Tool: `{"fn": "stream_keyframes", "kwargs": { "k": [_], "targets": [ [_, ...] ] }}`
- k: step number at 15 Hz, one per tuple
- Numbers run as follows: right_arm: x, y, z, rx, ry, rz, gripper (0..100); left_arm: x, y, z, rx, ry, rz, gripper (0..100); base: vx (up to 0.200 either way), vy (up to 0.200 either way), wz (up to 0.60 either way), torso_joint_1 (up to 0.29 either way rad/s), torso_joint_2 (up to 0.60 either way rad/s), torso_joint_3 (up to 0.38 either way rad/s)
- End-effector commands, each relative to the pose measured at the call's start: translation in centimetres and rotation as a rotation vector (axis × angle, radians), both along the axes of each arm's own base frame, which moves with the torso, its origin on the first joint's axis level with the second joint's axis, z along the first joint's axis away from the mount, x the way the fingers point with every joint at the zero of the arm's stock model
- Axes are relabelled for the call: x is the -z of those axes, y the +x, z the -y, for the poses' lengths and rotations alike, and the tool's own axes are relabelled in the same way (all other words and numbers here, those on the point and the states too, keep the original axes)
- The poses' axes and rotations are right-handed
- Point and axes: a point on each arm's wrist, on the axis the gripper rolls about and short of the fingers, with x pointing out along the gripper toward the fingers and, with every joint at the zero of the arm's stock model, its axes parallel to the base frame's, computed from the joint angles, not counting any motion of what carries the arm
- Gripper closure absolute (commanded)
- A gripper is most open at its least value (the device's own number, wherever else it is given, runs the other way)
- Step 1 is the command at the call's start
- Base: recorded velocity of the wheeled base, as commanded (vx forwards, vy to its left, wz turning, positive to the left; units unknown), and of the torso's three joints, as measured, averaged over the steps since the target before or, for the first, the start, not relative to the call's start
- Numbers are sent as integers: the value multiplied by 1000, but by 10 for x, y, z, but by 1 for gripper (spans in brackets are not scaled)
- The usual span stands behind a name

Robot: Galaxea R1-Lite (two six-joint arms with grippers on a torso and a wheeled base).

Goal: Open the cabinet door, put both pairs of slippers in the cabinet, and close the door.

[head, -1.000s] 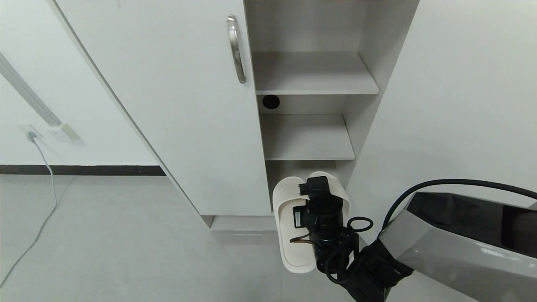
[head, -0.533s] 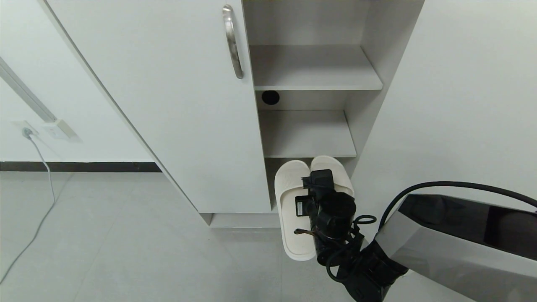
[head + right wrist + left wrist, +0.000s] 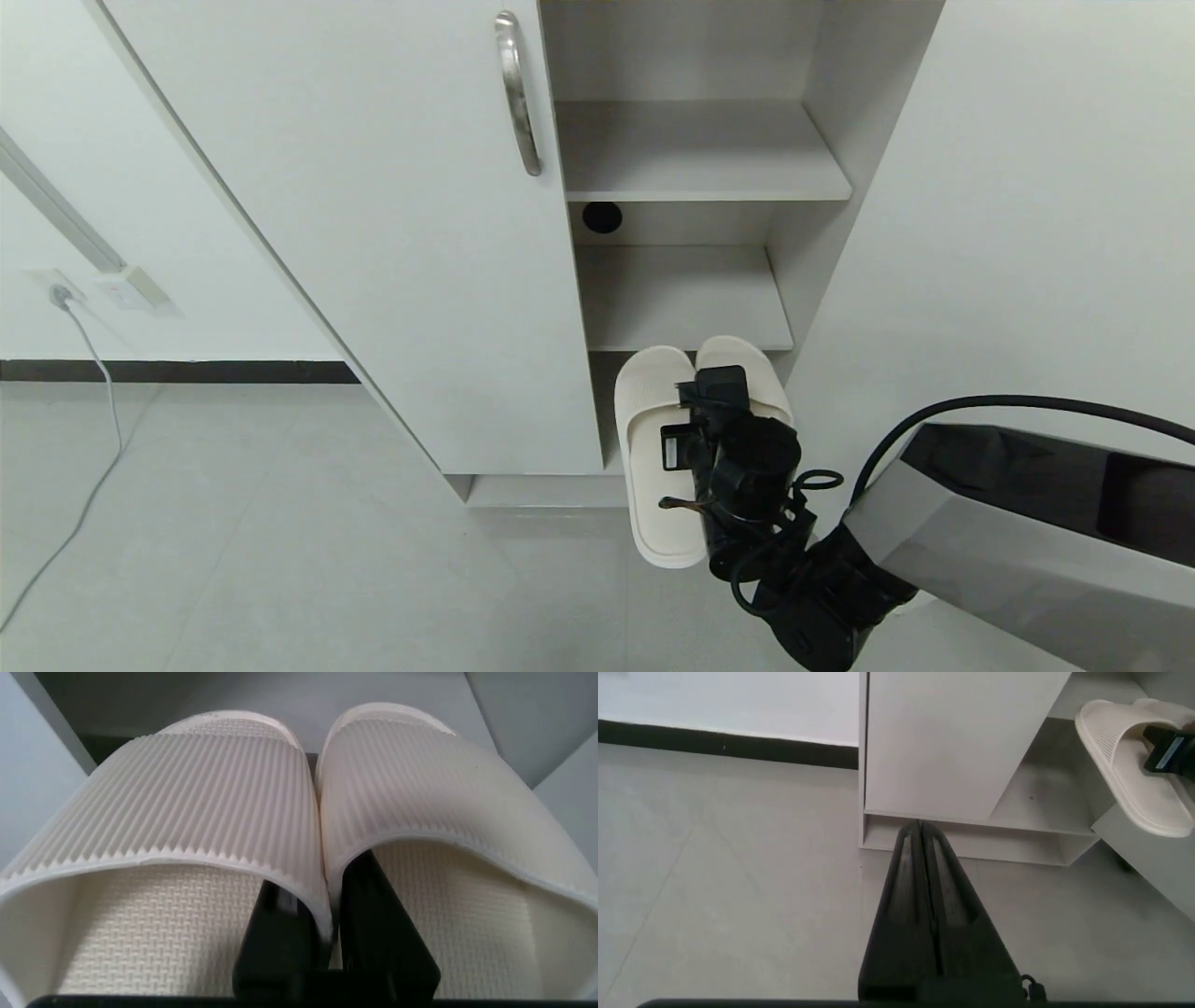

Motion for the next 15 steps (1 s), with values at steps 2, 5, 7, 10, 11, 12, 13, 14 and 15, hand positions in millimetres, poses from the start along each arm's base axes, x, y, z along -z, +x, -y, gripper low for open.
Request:
{"fn": "stream_keyframes", "kwargs": {
  "k": [2,5,7,10,11,12,13,14,15],
  "targets": [
    [-4,-1,0,0,7,8,100,0,0,0,-1,-2,-2,100,200,0,0,2,0,2],
    [-4,-1,0,0,7,8,100,0,0,0,1,0,-2,100,200,0,0,-4,1,2],
    [-4,-1,0,0,2,8,100,0,0,0,-2,-2,-2,100,200,0,0,7,0,2],
    [-3,2,1,4,-8,7,100,0,0,0,-1,-2,-3,100,200,0,0,-1,9,4],
    [-3,2,1,2,-14,7,100,0,0,0,-2,-2,0,100,200,0,0,2,2,-7],
    [0,3,4,3,-22,2,100,0,0,0,-1,-3,-2,100,0,0,0,0,0,0],
    [0,5,5,-6,-23,4,100,0,0,0,-1,-3,-2,100,0,0,0,0,0,0],
    [0,7,5,-30,-24,9,100,0,0,0,-1,-3,0,100,0,0,0,0,0,0],
    [-1,11,5,-31,-21,14,100,0,0,0,-1,-3,0,100,0,0,0,0,0,0]
  ]
}}
